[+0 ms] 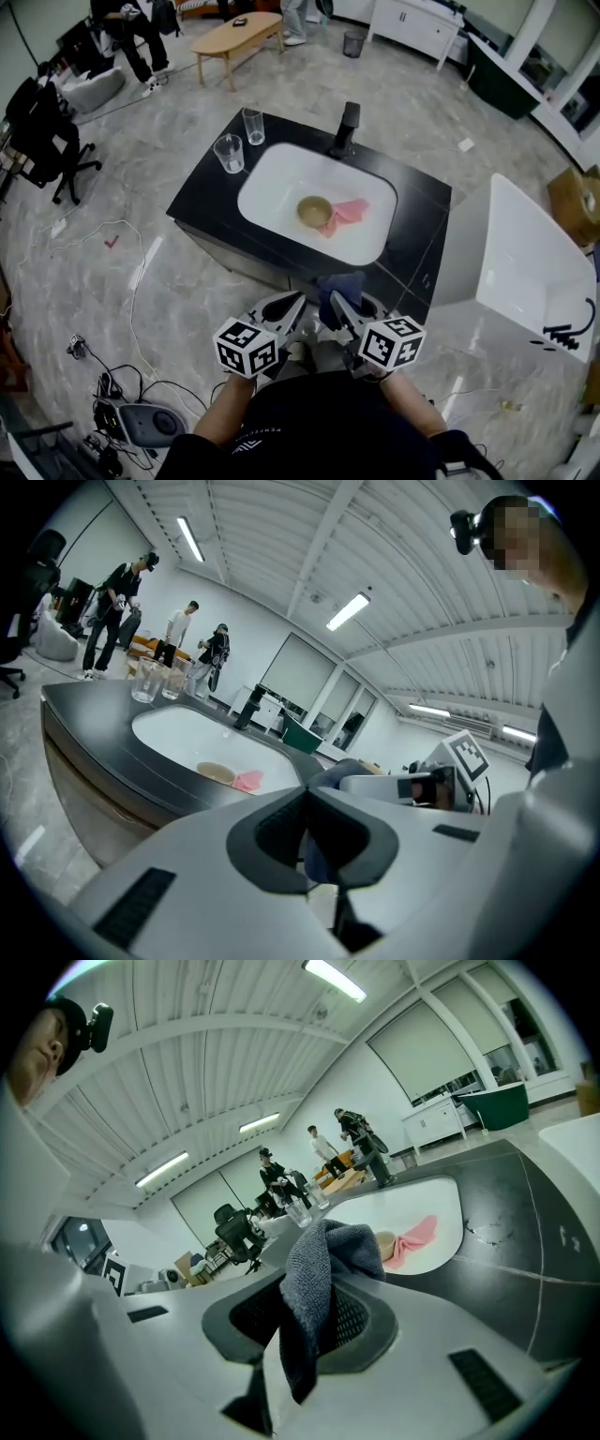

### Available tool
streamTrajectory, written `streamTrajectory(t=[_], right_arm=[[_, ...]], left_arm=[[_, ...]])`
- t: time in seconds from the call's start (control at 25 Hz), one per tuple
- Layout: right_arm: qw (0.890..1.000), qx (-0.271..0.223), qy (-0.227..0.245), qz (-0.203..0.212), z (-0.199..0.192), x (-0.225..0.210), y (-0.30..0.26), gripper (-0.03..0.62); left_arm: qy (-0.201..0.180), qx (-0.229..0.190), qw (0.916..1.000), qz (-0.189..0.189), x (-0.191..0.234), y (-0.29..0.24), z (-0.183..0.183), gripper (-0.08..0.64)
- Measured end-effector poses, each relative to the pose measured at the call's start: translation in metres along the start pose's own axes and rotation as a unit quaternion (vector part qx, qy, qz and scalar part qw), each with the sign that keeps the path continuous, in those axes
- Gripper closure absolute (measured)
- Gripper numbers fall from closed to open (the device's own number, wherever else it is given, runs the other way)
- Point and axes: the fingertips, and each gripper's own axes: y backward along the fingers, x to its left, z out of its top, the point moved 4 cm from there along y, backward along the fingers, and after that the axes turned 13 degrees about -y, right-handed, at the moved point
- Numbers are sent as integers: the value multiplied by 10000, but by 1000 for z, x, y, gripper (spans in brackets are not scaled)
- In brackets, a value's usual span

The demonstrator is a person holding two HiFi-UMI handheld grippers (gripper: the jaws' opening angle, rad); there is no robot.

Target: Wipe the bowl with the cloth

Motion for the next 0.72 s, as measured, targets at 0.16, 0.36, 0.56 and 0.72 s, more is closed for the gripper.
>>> streamTrajectory(t=[0.16, 0.36, 0.56, 0.72], right_arm=[[9999, -21, 48, 153, 19, -5, -12, 497], [9990, 15, 154, 413, 48, -11, -27, 497], [9982, 73, 209, 554, 70, -22, -35, 497], [9982, 30, 133, 583, 86, -38, -37, 497]], left_arm=[[-73, 83, 9998, 173, 10, -9, 6, 552], [-199, 5, 9992, 360, 21, -28, 25, 552], [-289, 23, 9988, 385, 26, -57, 38, 552], [-309, 74, 9989, 359, 29, -79, 41, 552]])
